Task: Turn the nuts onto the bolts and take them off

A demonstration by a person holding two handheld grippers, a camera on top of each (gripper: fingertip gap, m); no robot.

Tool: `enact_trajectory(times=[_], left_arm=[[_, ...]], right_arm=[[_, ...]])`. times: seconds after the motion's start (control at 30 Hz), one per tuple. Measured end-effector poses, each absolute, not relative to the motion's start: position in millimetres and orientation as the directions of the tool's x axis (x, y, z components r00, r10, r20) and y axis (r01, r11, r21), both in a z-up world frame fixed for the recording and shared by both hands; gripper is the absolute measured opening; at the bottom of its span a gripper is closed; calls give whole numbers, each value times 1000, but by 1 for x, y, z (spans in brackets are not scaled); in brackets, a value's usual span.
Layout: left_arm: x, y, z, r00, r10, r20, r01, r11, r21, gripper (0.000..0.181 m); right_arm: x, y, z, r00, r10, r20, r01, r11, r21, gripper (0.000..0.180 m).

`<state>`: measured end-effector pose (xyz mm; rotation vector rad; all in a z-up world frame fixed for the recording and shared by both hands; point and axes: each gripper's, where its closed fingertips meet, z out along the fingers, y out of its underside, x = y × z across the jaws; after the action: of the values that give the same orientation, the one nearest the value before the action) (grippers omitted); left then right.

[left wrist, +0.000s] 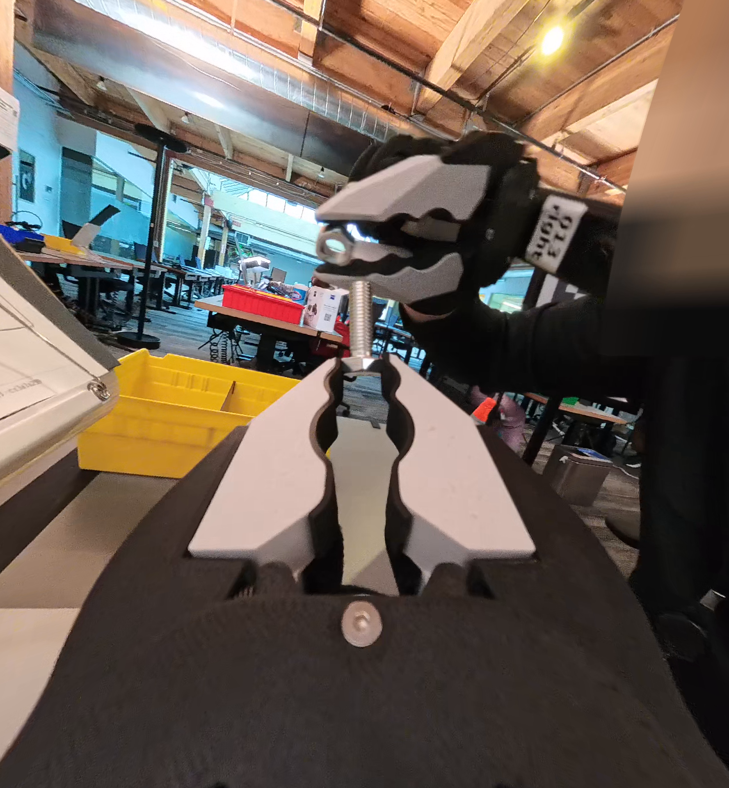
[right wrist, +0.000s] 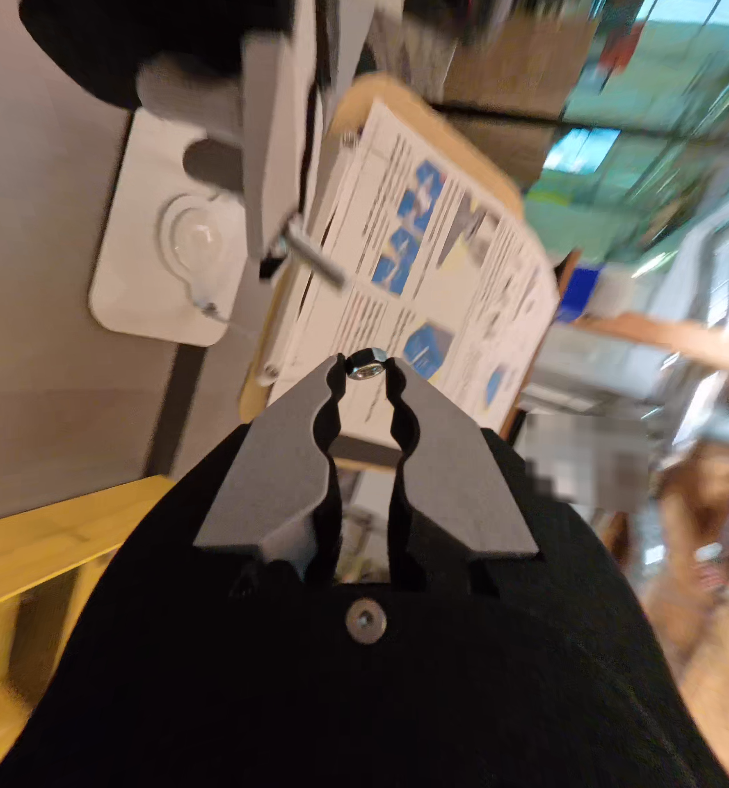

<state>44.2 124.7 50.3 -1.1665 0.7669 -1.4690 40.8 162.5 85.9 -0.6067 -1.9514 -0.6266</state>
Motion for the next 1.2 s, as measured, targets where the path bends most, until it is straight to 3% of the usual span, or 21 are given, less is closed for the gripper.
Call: enact_trajectory(times=[0.1, 0.2, 0.37, 0.5, 0.77, 0.83, 0.9, 1.0, 1.1, 1.2], left_arm=[[42, 128, 49, 94, -968, 232, 303, -194, -933, 16], [41, 130, 48, 116, -967, 226, 293, -184, -938, 16], [42, 130, 48, 146, -968, 204, 271, -159, -949, 16], [44, 129, 48, 156, -970, 185, 250, -142, -958, 16], [47, 131, 41, 164, -968, 188, 231, -148, -962, 16], [47, 132, 41, 165, -968, 189, 231, -148, -962, 16], [47, 132, 40, 166, -968, 190, 230, -149, -962, 16], [47, 133, 40, 171, -967, 188, 228, -146, -963, 16], [48, 131, 42, 167, -968, 185, 231, -144, -962, 16], [52, 130, 42, 160, -970, 184, 230, -145, -963, 16]], right_arm=[[92, 193, 80, -265, 439, 858, 810, 585, -49, 17], [166, 221, 50, -101, 666, 739, 934, 320, -161, 17], [277, 235, -39, 143, 861, 488, 982, -62, -177, 17], [339, 237, -106, 259, 898, 356, 966, -244, -88, 17], [378, 233, -178, 300, 926, 230, 945, -322, 62, 17], [377, 233, -184, 297, 930, 215, 946, -317, 66, 17], [377, 235, -182, 319, 922, 219, 941, -337, 46, 32], [377, 236, -160, 327, 907, 266, 937, -347, 30, 30], [350, 236, -116, 309, 885, 350, 950, -304, -71, 27], [268, 222, -57, 287, 886, 365, 918, -145, -370, 22]])
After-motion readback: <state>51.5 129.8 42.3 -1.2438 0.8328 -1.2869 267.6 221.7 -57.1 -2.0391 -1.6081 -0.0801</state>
